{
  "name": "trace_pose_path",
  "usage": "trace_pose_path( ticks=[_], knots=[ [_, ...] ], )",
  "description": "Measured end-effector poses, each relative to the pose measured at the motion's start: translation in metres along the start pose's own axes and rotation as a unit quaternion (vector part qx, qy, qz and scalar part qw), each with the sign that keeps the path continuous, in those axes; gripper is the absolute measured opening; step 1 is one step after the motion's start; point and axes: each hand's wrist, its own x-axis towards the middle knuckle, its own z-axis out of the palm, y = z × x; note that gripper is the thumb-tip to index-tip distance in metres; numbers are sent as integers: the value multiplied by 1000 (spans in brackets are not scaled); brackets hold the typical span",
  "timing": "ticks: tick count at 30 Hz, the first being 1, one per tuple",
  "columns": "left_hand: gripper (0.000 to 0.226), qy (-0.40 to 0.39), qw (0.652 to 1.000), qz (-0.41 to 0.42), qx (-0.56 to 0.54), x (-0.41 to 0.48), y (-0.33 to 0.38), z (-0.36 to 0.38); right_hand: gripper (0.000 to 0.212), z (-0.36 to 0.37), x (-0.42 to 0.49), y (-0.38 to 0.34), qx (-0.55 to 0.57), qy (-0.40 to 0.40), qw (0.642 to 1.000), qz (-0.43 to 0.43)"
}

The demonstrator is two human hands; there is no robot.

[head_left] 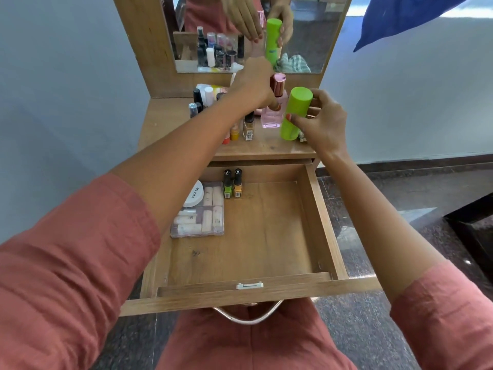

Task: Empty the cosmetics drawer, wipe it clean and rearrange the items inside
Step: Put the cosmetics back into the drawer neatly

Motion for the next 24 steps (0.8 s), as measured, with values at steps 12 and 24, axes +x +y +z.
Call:
trace_pose_path(
  ticks=[12,24],
  knots=[
    [23,-38,996,41,-75,-70,1,29,47,-27,-70,15,25,-46,998,27],
    [13,-14,994,-17,-111,-105,-16,95,45,-3,-95,56,-79,-89,993,24]
  ],
)
